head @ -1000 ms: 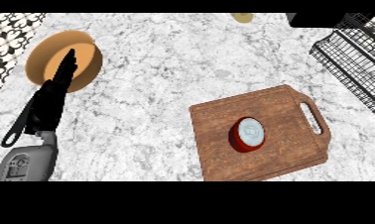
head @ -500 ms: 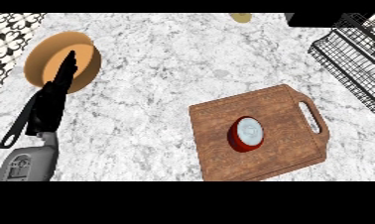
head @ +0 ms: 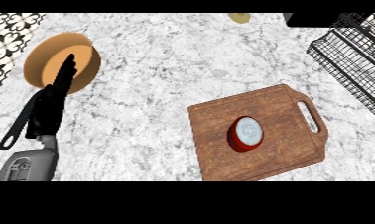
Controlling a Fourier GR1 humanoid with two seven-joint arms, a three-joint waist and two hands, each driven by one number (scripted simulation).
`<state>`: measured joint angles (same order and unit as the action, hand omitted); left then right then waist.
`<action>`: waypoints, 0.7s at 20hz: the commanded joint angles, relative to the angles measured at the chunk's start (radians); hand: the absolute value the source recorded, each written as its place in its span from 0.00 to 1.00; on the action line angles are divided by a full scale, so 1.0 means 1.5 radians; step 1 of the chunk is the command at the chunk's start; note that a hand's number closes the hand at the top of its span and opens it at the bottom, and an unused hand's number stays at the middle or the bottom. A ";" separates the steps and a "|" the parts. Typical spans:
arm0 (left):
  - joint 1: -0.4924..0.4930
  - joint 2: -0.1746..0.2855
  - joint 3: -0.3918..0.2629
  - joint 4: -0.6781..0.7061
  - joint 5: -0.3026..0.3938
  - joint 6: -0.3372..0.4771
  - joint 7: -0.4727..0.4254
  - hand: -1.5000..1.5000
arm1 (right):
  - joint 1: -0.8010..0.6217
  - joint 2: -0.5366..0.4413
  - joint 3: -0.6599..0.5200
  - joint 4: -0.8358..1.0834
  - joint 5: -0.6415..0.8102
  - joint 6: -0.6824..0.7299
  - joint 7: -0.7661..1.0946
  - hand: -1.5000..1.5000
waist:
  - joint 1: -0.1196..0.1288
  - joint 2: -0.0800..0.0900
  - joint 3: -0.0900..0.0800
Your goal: Pick the bell pepper from the cutting board and place it in the tiered basket
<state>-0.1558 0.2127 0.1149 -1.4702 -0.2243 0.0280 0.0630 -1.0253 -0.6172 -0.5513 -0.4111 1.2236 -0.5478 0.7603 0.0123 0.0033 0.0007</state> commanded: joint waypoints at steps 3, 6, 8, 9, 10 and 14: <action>0.025 -0.024 -0.021 -0.047 -0.011 0.012 0.031 0.50 | 0.013 -0.006 0.027 -0.098 0.004 -0.028 0.025 0.00 | -0.010 -0.007 -0.001; 0.018 0.037 0.041 -0.006 0.031 -0.030 -0.013 0.50 | 0.025 -0.012 0.037 -0.176 0.013 0.006 0.084 0.00 | -0.019 -0.010 -0.002; 0.010 0.003 0.009 -0.028 -0.006 0.007 0.027 0.50 | 0.052 -0.003 0.031 -0.232 0.003 0.036 0.130 0.00 | -0.023 -0.010 -0.001; 0.028 -0.002 0.015 -0.007 0.000 0.008 0.001 0.50 | 0.053 0.002 0.019 -0.261 -0.011 0.040 0.146 0.00 | -0.029 -0.012 -0.002; 0.022 0.018 0.025 0.004 0.002 -0.005 -0.008 0.50 | 0.066 0.017 0.027 -0.296 -0.002 0.063 0.180 0.00 | -0.035 -0.014 -0.002; 0.040 0.000 0.012 -0.020 -0.014 0.017 0.020 0.50 | 0.143 0.035 0.006 -0.447 -0.056 0.133 0.195 0.00 | -0.046 -0.018 -0.002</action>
<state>-0.1133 0.2207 0.1402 -1.4957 -0.2288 0.0388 0.0862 -0.8874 -0.5922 -0.5348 -0.8956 1.1799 -0.4506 0.9659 -0.0433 -0.0200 -0.0021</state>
